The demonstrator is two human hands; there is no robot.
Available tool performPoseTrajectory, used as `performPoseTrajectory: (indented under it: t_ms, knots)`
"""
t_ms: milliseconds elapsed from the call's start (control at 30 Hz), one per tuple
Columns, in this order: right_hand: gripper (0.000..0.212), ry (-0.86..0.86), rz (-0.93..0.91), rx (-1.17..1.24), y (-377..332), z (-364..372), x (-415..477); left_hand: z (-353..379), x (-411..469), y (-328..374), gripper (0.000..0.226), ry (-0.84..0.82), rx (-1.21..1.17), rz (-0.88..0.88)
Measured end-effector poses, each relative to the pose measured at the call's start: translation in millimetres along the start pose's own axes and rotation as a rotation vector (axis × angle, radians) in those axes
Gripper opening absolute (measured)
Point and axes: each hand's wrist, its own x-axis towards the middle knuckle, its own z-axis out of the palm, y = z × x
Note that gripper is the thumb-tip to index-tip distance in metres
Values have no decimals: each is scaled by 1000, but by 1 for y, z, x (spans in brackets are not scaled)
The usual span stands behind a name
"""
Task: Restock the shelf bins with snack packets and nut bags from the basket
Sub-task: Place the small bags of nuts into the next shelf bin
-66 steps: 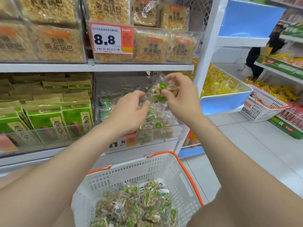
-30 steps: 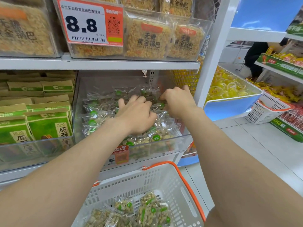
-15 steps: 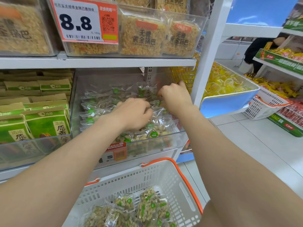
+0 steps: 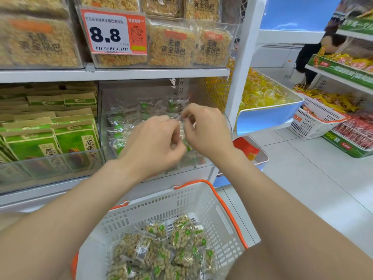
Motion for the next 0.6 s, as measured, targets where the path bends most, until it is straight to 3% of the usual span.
performPoseTrajectory:
  t_ms: [100, 200, 300, 467, 533, 600]
  knots:
    - [20, -137, 10, 46, -18, -9, -28, 1, -22, 10, 31, 3, -12, -15]
    - [22, -305, -25, -23, -27, -18, -54, 13, -50, 13, 37, -131, -15, 69]
    - [21, -464, 7, -52, -33, -18, -87, 31, -75, 14, 40, -434, 176, 111]
    - [17, -902, 33, -209, -54, 8, -140, 81, -112, 9, 34, -997, 374, 101]
    - [16, -1004, -5, -221, -65, 16, -146, 106, -130, -1, 27, -1162, 426, 89]
    - [19, -1045, -37, -214, -72, 24, -144, 129, -150, -13, 35, -1299, 446, 88]
